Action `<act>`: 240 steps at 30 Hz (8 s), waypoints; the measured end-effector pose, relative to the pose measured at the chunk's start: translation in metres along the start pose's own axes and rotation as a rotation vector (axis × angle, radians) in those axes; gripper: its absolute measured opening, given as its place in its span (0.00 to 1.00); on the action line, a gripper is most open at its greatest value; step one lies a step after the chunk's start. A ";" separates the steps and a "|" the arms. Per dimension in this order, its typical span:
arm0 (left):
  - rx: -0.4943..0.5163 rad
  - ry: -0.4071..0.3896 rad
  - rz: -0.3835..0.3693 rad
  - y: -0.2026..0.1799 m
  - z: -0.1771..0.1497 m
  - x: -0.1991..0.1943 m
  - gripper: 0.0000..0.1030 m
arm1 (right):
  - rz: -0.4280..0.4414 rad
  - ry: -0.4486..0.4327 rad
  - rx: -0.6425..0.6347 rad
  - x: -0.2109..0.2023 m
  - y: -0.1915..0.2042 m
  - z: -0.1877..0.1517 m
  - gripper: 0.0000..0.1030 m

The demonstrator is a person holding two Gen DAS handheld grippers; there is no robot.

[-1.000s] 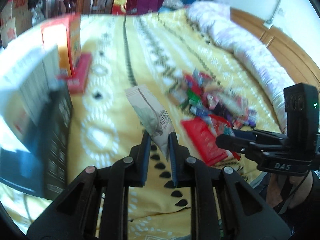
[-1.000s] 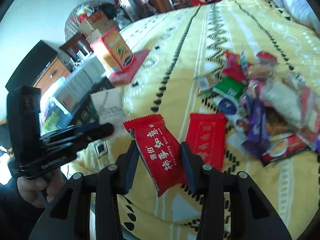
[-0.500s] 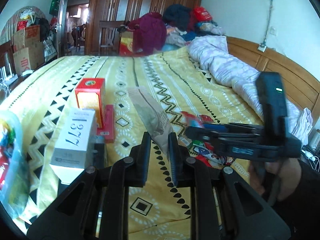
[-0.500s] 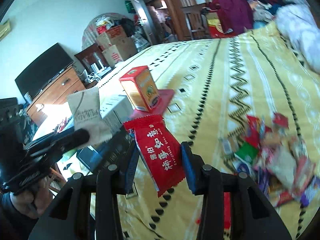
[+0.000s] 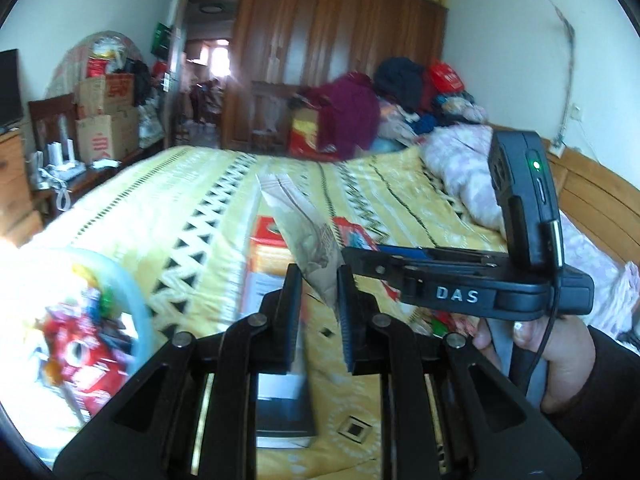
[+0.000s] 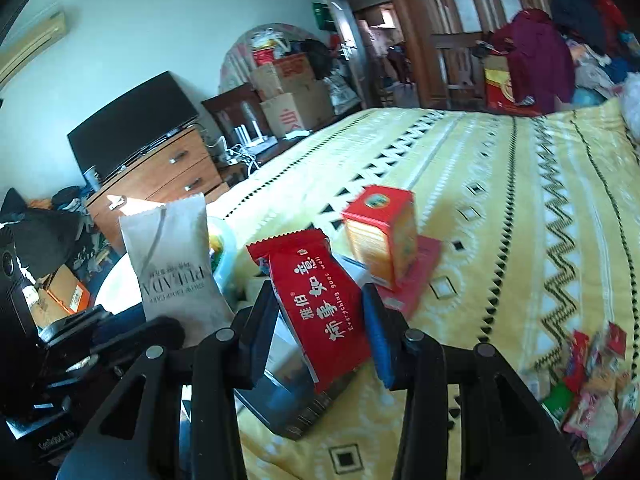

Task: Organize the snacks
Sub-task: 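Carry the white packet and red packet to the glass bowl with both grippers, then open both grippers over the glass bowl to drop the packets, then move both grippers back toward the snack pile on the bed, then grasp a pink translucent packet from the pile with the right gripper, then grasp a purple packet with the left gripper while the right gripper holds the pink packet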

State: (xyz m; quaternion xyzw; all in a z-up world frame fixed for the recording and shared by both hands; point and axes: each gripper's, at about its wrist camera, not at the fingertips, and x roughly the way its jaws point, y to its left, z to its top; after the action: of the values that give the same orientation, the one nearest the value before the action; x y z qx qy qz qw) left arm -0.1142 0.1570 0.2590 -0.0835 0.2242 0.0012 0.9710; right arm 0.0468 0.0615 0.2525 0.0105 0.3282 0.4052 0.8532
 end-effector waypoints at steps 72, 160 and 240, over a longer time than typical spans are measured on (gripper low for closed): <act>-0.321 0.171 0.485 0.242 -0.040 -0.023 0.19 | 0.218 0.279 -0.237 0.221 0.250 0.036 0.45; 0.168 0.511 -0.102 -0.151 -0.115 0.138 0.71 | -0.419 0.000 0.882 -0.138 -0.401 -0.224 0.70; 0.136 0.707 -0.285 -0.232 -0.192 0.175 0.39 | -0.198 0.090 0.666 -0.151 -0.239 -0.262 0.56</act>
State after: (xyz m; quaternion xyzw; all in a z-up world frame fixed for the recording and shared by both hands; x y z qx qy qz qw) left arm -0.0309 -0.1094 0.0508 -0.0444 0.5306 -0.1774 0.8276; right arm -0.0076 -0.2694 0.0629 0.2384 0.4790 0.1915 0.8228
